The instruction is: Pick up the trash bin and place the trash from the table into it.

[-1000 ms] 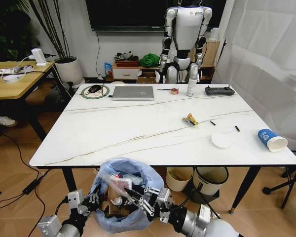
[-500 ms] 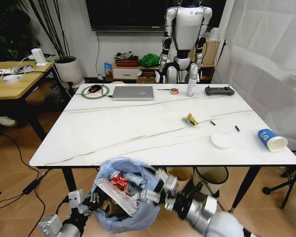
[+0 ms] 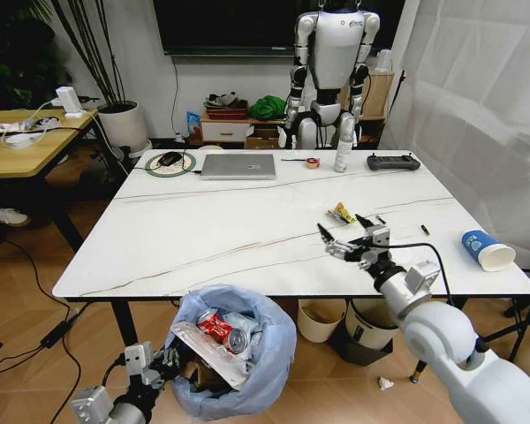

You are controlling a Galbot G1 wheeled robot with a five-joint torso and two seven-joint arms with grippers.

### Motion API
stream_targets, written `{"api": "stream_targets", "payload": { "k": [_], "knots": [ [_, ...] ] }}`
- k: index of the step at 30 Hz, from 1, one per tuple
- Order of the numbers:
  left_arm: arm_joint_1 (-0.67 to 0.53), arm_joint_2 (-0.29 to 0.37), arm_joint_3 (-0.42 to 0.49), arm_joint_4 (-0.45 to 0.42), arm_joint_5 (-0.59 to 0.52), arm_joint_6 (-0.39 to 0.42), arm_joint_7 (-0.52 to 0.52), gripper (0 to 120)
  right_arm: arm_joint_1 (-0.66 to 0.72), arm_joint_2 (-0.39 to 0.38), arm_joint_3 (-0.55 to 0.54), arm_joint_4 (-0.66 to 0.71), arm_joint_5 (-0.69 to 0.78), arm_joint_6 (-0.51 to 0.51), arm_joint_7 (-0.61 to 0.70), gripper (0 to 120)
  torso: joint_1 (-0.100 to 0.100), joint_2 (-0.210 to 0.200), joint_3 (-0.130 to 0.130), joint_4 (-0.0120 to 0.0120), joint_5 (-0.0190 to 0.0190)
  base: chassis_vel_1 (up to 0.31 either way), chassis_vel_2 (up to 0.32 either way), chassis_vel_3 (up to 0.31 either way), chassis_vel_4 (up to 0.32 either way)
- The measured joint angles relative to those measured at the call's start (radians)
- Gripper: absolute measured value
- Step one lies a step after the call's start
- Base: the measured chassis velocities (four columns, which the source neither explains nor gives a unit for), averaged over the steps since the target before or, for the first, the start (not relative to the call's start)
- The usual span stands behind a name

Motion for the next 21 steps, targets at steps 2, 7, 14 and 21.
{"api": "stream_targets", "payload": {
  "k": [2,7,14,21],
  "knots": [
    [0.0,0.001,-0.001,0.0,0.0,-0.001,0.001,0,0.023,0.003,0.013,-0.049,0.0,-0.076,-0.02,100,0.0,0.0,0.0,0.0001,-0.0001,0.0,0.0,0.0,0.0],
    [0.002,0.007,-0.007,-0.001,-0.006,-0.002,0.002,0,0.047,0.005,0.028,-0.107,0.0,-0.169,-0.041,100,0.0,0.0,0.0,-0.0001,-0.0002,0.0,0.0,0.0,0.0],
    [-0.001,0.011,-0.008,0.001,-0.01,-0.003,0.002,0,0.056,0.008,0.052,-0.136,0.002,-0.258,-0.041,100,0.0,0.0,0.0,-0.0001,-0.0003,0.0,0.0,0.0,0.0],
    [-0.006,0.017,-0.007,0.005,-0.016,-0.003,0.003,0,0.062,0.017,0.069,-0.171,0.017,-0.284,-0.029,100,0.0,0.0,0.0,-0.0001,-0.0003,0.0,0.0,0.0,0.0]
  ]
}}
